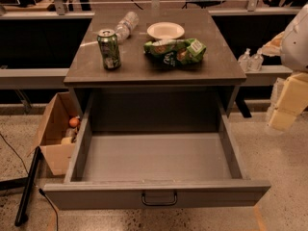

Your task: Close top drawer

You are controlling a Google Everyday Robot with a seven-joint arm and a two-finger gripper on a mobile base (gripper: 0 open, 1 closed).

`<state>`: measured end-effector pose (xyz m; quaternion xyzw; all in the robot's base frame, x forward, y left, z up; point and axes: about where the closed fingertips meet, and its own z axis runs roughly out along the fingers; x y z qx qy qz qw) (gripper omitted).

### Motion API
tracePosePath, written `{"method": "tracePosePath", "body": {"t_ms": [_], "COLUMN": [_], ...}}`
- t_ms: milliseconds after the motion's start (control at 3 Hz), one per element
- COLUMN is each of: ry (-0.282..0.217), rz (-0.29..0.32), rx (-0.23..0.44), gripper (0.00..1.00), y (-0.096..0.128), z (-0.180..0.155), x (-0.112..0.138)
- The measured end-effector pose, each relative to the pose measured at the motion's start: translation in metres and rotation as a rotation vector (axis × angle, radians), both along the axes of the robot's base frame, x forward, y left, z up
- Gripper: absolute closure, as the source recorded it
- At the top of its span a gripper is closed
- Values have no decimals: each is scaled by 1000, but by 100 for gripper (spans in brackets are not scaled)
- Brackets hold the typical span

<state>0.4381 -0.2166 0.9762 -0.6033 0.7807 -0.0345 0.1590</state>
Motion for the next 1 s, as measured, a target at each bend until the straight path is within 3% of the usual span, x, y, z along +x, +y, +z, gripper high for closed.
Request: {"method": "tracePosePath", "body": {"t_ms": [333,667,1000], "ry": [0,-32,-41], "rz": [0,-7,15], "rx": [0,-9,16], "gripper": [0,0,0], "y": [0,1,-3], "z": [0,-1,-52], "x": [0,1,4]}}
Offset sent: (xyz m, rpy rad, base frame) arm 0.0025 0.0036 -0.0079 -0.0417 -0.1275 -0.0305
